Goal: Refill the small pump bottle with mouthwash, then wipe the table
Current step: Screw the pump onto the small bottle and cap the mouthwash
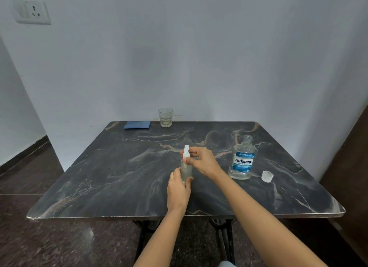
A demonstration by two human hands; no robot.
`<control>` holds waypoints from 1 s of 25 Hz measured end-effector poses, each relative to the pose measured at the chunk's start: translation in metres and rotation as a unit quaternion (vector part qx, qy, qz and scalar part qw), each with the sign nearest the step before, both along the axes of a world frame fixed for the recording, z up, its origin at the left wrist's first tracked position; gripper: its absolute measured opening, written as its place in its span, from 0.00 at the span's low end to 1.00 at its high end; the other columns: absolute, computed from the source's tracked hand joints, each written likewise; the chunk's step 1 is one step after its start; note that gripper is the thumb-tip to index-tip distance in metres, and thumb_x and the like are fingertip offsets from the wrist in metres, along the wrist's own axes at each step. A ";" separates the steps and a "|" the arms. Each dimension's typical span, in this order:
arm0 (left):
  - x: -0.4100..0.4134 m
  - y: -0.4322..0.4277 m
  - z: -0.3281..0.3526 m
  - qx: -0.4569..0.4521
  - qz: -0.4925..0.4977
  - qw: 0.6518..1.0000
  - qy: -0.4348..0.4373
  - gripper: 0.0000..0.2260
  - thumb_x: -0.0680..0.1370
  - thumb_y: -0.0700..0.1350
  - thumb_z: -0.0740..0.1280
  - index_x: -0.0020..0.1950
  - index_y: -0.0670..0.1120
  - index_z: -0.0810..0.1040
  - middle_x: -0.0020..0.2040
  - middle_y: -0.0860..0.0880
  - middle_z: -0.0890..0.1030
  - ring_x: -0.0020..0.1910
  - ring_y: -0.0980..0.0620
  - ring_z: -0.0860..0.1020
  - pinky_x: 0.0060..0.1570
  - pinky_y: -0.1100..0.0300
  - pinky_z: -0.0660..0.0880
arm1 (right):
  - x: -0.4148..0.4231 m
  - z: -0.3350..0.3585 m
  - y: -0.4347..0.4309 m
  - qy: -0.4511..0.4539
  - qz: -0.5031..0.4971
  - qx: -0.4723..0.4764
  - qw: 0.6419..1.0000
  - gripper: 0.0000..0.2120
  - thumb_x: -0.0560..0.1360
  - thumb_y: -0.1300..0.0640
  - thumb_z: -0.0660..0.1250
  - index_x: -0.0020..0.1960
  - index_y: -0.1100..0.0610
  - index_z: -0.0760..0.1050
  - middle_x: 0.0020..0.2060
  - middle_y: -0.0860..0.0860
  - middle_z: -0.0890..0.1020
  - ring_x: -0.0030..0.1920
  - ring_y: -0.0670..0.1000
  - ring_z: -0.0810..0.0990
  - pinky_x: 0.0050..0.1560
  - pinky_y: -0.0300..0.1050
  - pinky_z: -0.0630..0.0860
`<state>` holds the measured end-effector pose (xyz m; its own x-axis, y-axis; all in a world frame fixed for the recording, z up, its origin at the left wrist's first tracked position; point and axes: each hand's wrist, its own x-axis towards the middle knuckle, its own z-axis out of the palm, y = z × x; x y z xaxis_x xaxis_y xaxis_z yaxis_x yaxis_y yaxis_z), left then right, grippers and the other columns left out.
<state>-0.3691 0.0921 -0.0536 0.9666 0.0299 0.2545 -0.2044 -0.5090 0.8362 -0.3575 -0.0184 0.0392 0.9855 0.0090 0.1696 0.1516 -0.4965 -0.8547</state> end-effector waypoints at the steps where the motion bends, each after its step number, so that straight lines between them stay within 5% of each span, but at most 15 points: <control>1: 0.000 0.000 0.000 0.004 0.002 1.000 -0.002 0.15 0.78 0.48 0.68 0.62 0.45 0.72 0.55 0.50 0.75 0.51 0.53 0.74 0.50 0.59 0.72 | -0.001 -0.004 0.005 -0.013 -0.031 0.009 0.999 0.14 0.73 0.60 0.71 0.59 0.56 0.80 0.56 0.49 0.83 0.58 0.44 0.79 0.63 0.44 0.74; 5: 0.001 0.001 0.002 0.003 0.006 1.000 0.005 0.13 0.77 0.47 0.68 0.59 0.45 0.72 0.53 0.50 0.74 0.51 0.51 0.74 0.51 0.55 0.74 | -0.004 -0.014 0.020 -0.057 -0.114 0.032 0.991 0.14 0.72 0.60 0.71 0.58 0.55 0.81 0.54 0.49 0.84 0.56 0.44 0.80 0.63 0.41 0.72; 9: -0.001 -0.001 0.002 -0.004 0.015 1.000 0.006 0.10 0.77 0.46 0.67 0.55 0.45 0.73 0.51 0.49 0.75 0.49 0.49 0.75 0.47 0.54 0.73 | -0.005 -0.019 0.032 -0.099 -0.174 0.024 0.979 0.11 0.72 0.59 0.70 0.55 0.55 0.81 0.48 0.48 0.85 0.52 0.45 0.82 0.76 0.41 0.45; 12: -0.002 -0.003 0.003 -0.014 0.022 1.000 0.012 0.08 0.76 0.46 0.67 0.51 0.45 0.73 0.49 0.50 0.75 0.47 0.50 0.76 0.44 0.55 0.74 | -0.007 -0.020 0.042 -0.106 -0.218 0.030 0.970 0.10 0.73 0.59 0.70 0.55 0.55 0.81 0.45 0.48 0.85 0.51 0.46 0.81 0.75 0.39 0.40; 14: -0.002 -0.002 0.004 -0.014 0.023 1.000 0.016 0.08 0.76 0.46 0.68 0.52 0.45 0.73 0.49 0.50 0.75 0.47 0.50 0.76 0.43 0.56 0.72 | -0.009 -0.020 0.042 -0.095 -0.207 0.060 0.972 0.12 0.73 0.60 0.70 0.56 0.56 0.80 0.46 0.49 0.85 0.51 0.45 0.81 0.76 0.42 0.42; 16: -0.004 -0.002 0.007 -0.015 0.021 0.999 0.020 0.09 0.76 0.46 0.68 0.53 0.45 0.73 0.50 0.51 0.75 0.48 0.50 0.76 0.46 0.55 0.73 | -0.012 -0.019 0.037 -0.083 -0.168 0.099 0.977 0.14 0.73 0.60 0.70 0.59 0.56 0.79 0.50 0.48 0.84 0.52 0.43 0.80 0.76 0.48 0.55; 18: -0.006 -0.002 0.009 -0.018 0.018 0.999 0.023 0.10 0.76 0.47 0.68 0.55 0.46 0.73 0.51 0.51 0.75 0.49 0.51 0.76 0.48 0.55 0.74 | -0.015 -0.016 0.030 -0.055 -0.117 0.112 0.985 0.16 0.74 0.61 0.70 0.62 0.56 0.77 0.55 0.49 0.82 0.58 0.46 0.79 0.65 0.41 0.68; 22: -0.007 0.001 0.016 -0.026 -0.008 0.999 0.044 0.16 0.75 0.46 0.71 0.60 0.45 0.74 0.54 0.49 0.76 0.54 0.48 0.76 0.53 0.53 0.75 | -0.019 -0.010 0.019 -0.044 -0.065 0.092 0.993 0.21 0.75 0.61 0.69 0.68 0.55 0.71 0.64 0.49 0.77 0.66 0.47 0.73 0.64 0.40 0.69; 25: -0.009 0.002 0.022 -0.030 -0.023 0.996 0.081 0.31 0.72 0.49 0.75 0.71 0.44 0.67 0.63 0.46 0.73 0.63 0.45 0.73 0.61 0.50 0.74 | -0.026 -0.015 0.007 -0.065 -0.097 0.091 0.989 0.22 0.75 0.59 0.69 0.68 0.55 0.70 0.64 0.48 0.76 0.65 0.44 0.73 0.66 0.42 0.70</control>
<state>-0.3781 0.0943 -0.0313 0.9955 -0.0058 0.0943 -0.0868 -0.4501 0.8888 -0.3838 -0.0119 0.0244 0.9353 -0.2200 0.2772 0.1842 -0.3664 -0.9121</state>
